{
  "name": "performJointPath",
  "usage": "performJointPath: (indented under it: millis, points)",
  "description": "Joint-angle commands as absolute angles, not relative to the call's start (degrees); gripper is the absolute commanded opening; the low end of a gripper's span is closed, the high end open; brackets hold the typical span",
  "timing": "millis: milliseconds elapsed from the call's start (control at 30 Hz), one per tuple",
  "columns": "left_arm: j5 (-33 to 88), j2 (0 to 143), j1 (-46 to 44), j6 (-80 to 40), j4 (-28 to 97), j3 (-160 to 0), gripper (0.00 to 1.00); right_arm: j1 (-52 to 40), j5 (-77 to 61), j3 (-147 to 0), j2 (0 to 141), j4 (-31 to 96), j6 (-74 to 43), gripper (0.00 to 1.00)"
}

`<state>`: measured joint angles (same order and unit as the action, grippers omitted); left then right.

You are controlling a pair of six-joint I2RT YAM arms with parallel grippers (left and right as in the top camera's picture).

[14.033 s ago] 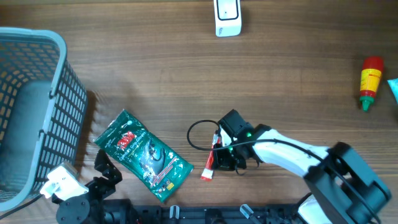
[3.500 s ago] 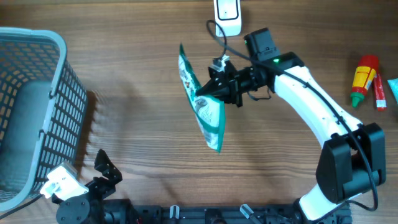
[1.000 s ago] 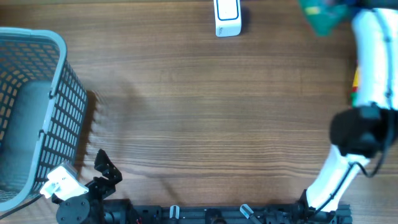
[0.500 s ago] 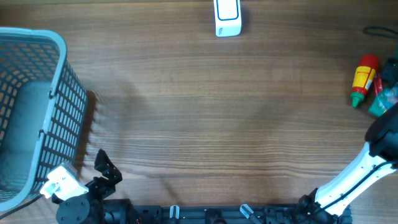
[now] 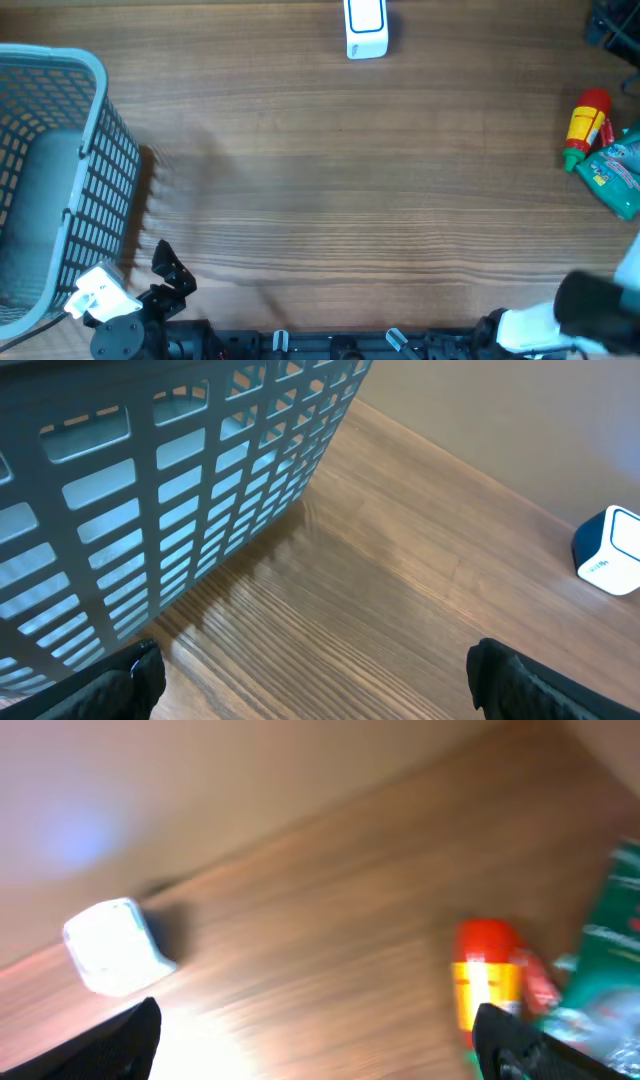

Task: Scan the item barcode

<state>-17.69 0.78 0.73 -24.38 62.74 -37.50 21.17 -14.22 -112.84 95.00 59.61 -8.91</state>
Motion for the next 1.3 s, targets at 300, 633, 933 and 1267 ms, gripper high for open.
performJointPath:
  millis: [300,633,933,1267]
  points:
    - [-17.4,0.4,0.4,-24.9,62.5,-37.4,1.0,13.1,-21.0,-113.4,64.4,69.1,-4.7,1.0]
    - [-17.4,0.4,0.4,-24.9,62.5,-37.4,1.0,13.1,-6.4,-113.4,35.3,77.7,-9.8,1.0]
    - [-17.4,0.4,0.4,-24.9,62.5,-37.4,1.0,13.1,-6.4,-113.1,33.5,89.7,-10.7,1.0]
    - [-17.4,0.4,0.4,-24.9,62.5,-37.4,1.0,13.1,-6.4,-113.0,33.5,92.1,-10.7,1.0]
